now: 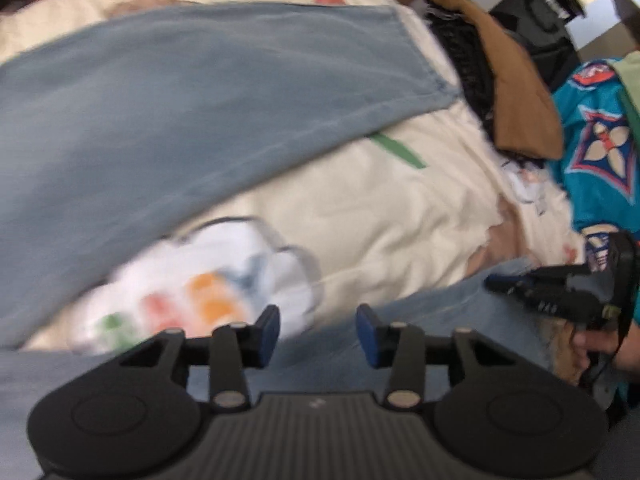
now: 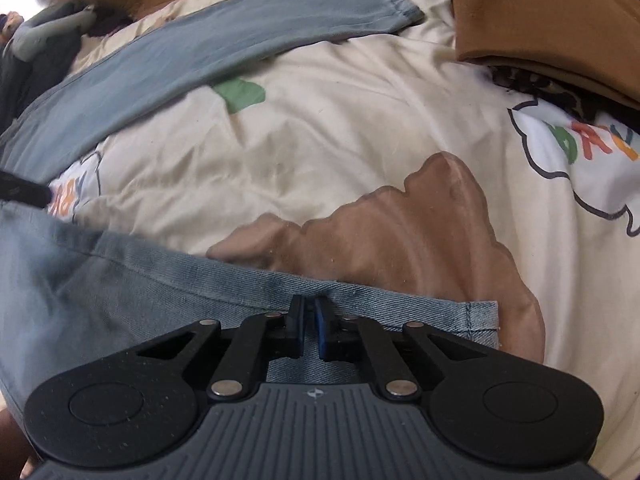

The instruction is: Fold clothes

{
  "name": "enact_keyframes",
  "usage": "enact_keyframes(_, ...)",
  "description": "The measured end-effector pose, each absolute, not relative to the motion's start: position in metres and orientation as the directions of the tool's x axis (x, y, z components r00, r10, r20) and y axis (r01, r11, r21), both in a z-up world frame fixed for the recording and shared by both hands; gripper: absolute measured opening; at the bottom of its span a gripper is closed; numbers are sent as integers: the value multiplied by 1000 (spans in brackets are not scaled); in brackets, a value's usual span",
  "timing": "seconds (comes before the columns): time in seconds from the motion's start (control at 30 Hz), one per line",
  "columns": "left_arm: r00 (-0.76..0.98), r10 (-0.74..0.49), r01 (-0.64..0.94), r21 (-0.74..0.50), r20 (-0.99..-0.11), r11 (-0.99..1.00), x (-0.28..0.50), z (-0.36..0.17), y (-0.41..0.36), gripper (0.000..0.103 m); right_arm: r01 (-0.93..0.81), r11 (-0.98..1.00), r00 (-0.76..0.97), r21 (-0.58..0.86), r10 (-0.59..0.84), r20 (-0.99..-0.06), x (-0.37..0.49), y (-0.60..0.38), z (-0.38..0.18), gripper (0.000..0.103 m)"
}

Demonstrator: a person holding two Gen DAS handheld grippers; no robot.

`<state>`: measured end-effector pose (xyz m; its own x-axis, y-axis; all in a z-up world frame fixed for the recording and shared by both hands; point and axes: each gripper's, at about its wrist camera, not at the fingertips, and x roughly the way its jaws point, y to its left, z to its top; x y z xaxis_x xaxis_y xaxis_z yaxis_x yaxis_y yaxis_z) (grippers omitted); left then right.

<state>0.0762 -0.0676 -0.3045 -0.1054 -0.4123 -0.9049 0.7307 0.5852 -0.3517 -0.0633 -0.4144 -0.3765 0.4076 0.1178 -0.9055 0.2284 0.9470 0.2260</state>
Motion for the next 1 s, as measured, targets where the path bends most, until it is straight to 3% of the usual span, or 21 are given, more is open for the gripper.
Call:
enact_keyframes(0.17, -9, -310, 691, -230, -951, 686, 99, -279, -7, 60, 270, 927, 392, 262, 142, -909, -63, -419, -374, 12)
enact_keyframes(0.4, 120, -265, 467, -181, -957, 866, 112, -283, 113, 60, 244, 932, 349, 268, 174, -921, -87, -430, -370, 24)
enact_keyframes(0.7, 122, -100, 207, -73, -987, 976, 115, -338, 238, 60, 245, 940, 288, 239, 165, -943, -92, -435, -379, 19)
enact_keyframes(1.0, 62, 40, 141, 48, -997, 989, 126, -346, 296, 58, 275, 946, 195, 173, 121, -973, -79, -432, -376, 20)
